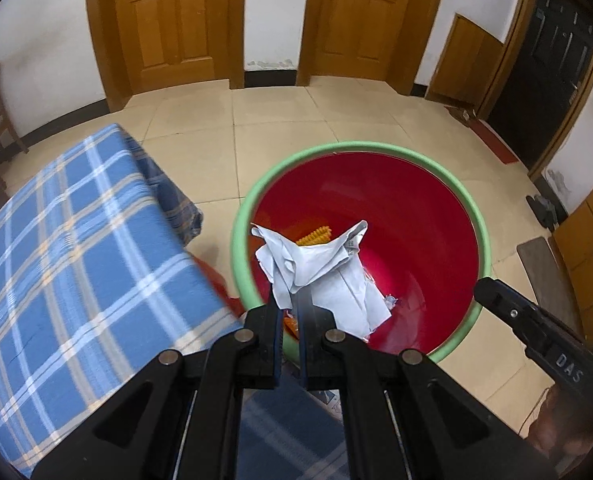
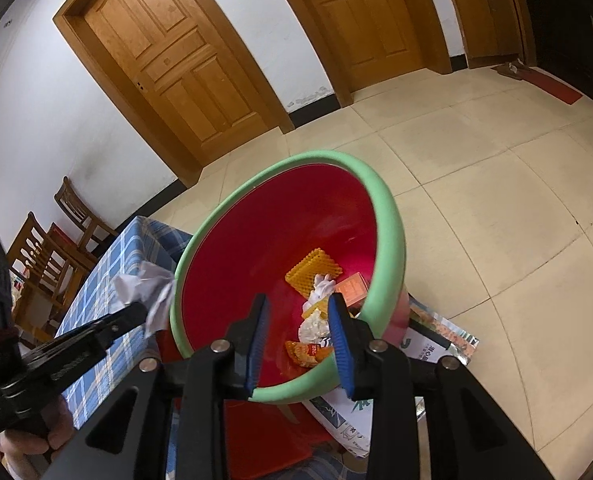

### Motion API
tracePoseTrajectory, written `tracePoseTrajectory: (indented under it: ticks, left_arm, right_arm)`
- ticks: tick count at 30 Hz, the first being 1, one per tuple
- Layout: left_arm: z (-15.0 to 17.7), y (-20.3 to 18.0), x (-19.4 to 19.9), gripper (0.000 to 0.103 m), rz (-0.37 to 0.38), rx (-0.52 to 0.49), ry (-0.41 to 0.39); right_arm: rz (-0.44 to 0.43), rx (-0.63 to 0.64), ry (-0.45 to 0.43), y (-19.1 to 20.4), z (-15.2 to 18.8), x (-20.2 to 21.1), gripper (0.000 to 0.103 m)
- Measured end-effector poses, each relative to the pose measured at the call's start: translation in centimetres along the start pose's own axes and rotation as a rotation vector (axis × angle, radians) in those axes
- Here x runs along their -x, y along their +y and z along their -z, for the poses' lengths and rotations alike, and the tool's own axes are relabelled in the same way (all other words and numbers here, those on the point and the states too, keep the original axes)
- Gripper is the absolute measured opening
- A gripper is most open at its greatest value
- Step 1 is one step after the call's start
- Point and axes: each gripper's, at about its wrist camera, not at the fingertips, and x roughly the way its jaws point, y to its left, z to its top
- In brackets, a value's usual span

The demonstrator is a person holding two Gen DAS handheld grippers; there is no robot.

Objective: Collect trash
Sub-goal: 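Open the left tool to drop the white paper while the right tool drops the blue hook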

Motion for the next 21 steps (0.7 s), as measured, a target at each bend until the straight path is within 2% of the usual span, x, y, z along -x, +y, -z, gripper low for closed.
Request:
tracePoseTrajectory:
  ticks: [3, 7, 8, 10, 16, 19, 21]
  left_arm:
    - [-0.2, -0.6, -0.4, 0.008, 0.001, -0.008, 0.006]
    - [-0.2, -0.5, -0.3, 0.038, 0.012, 0.005, 0.008]
    - [-0.2, -0.6, -0.2, 0.041, 0.009, 0.006, 0.004]
    - [-0.2, -0.6, 0.1, 0.044, 0.003, 0.008, -0.005]
    - [0.2, 0.4, 2.1, 0.056, -0.011, 0.047, -0.031]
    - [0.7, 1.4, 3.5, 0.064, -0.028, 0.074, -0.050]
    - [1.0, 1.9, 4.3, 0.066, -0.038, 0.089, -0.061]
  right_arm:
    - [0.000, -0.008, 0.001, -0.3, 0.1, 0.0, 0.034]
    - [0.002, -0.012, 0.001, -0.7, 0.1, 0.2, 0.036]
    - [0.002, -0.013, 0.001, -0.7, 0.1, 0.2, 0.036]
    - [0.001, -0.013, -0.001, -0.6, 0.1, 0.4, 0.038]
    - [-0.005, 0.004, -0.010, 0.3, 0.2, 1.2, 0.051]
    - [-0.009, 0.017, -0.019, 1.0, 0.3, 1.8, 0.060]
    - [-0.016, 0.027, -0.024, 1.6, 0.4, 2.2, 0.069]
